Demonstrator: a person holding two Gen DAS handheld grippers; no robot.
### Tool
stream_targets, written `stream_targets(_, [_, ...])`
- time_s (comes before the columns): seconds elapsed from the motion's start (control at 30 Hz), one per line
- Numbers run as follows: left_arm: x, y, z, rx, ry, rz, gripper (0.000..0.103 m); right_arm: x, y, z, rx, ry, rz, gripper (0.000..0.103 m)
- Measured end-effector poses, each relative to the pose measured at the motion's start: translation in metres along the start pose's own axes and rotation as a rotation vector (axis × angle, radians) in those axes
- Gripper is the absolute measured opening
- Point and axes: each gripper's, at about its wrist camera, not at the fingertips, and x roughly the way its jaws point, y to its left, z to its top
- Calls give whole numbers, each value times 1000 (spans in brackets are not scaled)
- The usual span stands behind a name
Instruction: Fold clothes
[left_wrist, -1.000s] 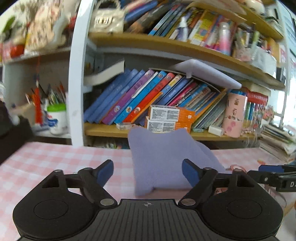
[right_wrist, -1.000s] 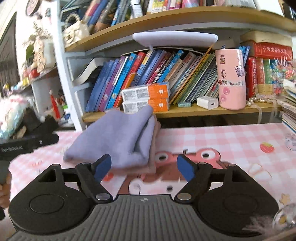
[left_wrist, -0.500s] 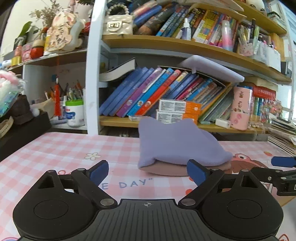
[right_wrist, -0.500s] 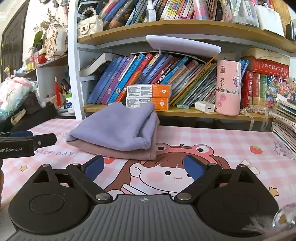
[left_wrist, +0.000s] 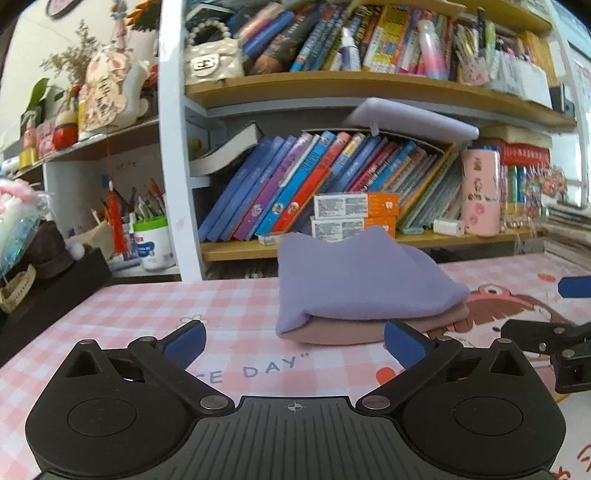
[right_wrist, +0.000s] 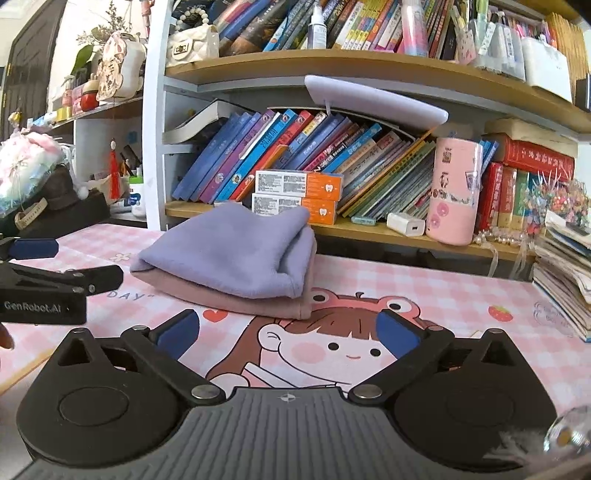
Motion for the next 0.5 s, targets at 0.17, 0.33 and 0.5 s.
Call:
stream_targets(0.17, [1,-1,-1,6,5,8,103,0,-1,-1,19,13,7,103])
stream_targets(0.33, [2,-1,-1,4,11,17,103,1,-2,0,26,22,8,103])
stream_targets(0.5, [1,-3,-1,19,9,16,103,1,-1,-1,20,25,10,103])
